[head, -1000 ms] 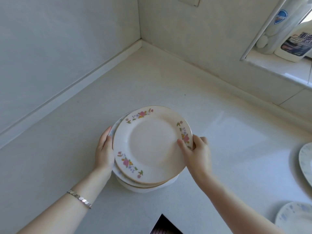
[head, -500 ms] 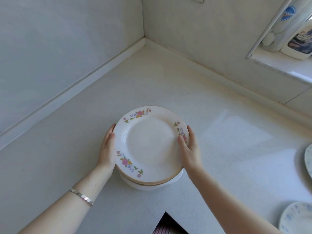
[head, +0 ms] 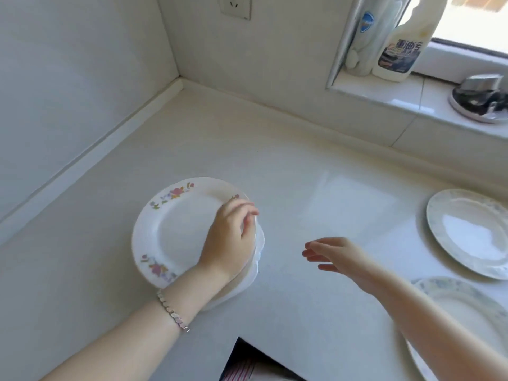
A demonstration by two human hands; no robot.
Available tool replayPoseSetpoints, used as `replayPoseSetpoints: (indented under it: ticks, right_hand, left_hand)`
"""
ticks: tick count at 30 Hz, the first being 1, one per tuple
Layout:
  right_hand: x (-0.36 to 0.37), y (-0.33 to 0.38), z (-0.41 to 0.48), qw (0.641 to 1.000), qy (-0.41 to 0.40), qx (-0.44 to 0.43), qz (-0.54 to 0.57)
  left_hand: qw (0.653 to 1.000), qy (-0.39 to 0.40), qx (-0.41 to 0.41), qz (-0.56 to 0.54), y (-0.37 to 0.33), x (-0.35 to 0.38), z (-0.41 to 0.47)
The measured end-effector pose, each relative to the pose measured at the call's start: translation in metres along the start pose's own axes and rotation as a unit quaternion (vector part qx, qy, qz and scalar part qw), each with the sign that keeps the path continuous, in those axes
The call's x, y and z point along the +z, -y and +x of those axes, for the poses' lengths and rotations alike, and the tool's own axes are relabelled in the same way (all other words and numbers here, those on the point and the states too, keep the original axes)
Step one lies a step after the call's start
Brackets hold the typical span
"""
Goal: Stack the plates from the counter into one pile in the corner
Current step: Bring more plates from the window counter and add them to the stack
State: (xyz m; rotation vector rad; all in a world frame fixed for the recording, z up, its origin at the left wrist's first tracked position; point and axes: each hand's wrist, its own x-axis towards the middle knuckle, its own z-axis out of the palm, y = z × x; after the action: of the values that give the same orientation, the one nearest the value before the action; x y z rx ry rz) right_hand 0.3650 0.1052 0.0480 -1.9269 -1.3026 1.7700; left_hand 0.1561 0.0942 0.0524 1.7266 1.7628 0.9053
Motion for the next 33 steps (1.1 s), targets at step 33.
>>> replayPoseSetpoints:
  ticks: [33]
  right_hand:
    - [-0.289, -0.222, 0.046, 0.772, -0.340, 0.124, 0.523]
  left_hand:
    - [0.935, 0.211, -0.275, -0.070, -0.121, 0.266, -0.041]
